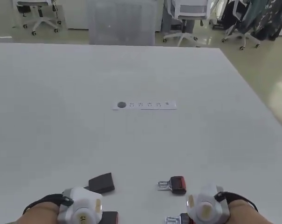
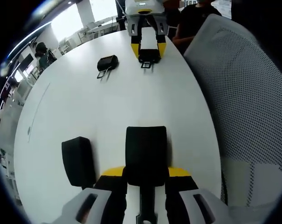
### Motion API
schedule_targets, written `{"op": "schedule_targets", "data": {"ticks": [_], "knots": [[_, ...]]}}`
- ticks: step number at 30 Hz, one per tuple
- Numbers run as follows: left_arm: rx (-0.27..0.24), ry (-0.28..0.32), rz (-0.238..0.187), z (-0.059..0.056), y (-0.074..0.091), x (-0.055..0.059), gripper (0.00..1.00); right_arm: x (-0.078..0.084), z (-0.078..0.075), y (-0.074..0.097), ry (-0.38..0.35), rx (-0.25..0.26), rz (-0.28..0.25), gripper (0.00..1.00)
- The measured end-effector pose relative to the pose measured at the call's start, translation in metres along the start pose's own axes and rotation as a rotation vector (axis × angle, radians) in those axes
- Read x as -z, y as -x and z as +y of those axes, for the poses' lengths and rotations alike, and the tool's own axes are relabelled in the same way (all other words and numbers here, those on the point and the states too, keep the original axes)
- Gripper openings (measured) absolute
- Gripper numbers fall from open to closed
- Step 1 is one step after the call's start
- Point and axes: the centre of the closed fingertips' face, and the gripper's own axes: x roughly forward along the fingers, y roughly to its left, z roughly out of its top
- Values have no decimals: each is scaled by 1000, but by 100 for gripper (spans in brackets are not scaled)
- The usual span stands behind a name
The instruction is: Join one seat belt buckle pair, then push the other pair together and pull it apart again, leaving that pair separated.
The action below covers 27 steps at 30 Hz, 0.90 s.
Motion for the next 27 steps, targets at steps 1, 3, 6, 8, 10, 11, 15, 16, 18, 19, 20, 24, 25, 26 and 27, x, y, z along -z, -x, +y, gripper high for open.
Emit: {"op": "schedule_targets", "data": {"ticks": [1,3,6,8,10,11,15,16,18,19,20,24,25,26,27], "knots": [[0,3,4,0,0,0,32,0,0,0,0,1,-1,34],[-2,5,6,0,-1,1,32,0,0,0,-3,4,-2,34],[-4,8,7,-1,-1,1,32,0,-1,0,-11,7,-9,34],[-3,11,8,-1,-1,1,32,0,-1,0,-16,8,-14,34],[0,10,14,-1,-1,0,32,-1,-1,0,-20,10,-16,34],[2,10,17,-1,-1,0,32,-2,-1,0,-23,12,-18,34],[10,8,25,-1,-2,0,32,-11,0,-2,-35,14,-41,34],[11,10,26,-1,-2,1,32,-14,1,-2,-36,13,-48,34],[12,14,26,-1,-2,1,32,-21,2,-4,-35,14,-63,34],[12,15,26,-1,-2,1,32,-23,2,-5,-36,15,-68,34],[12,18,25,-1,-2,1,32,-28,2,-6,-37,16,-77,34],[10,21,26,-1,-2,1,32,-39,2,-9,-42,19,-99,34],[11,21,26,-1,-2,1,32,-41,2,-9,-43,20,-103,34],[12,21,27,-1,-2,1,32,-44,0,-10,-46,24,-109,34],[12,20,27,-1,-2,1,32,-47,0,-10,-50,24,-113,34]]}}
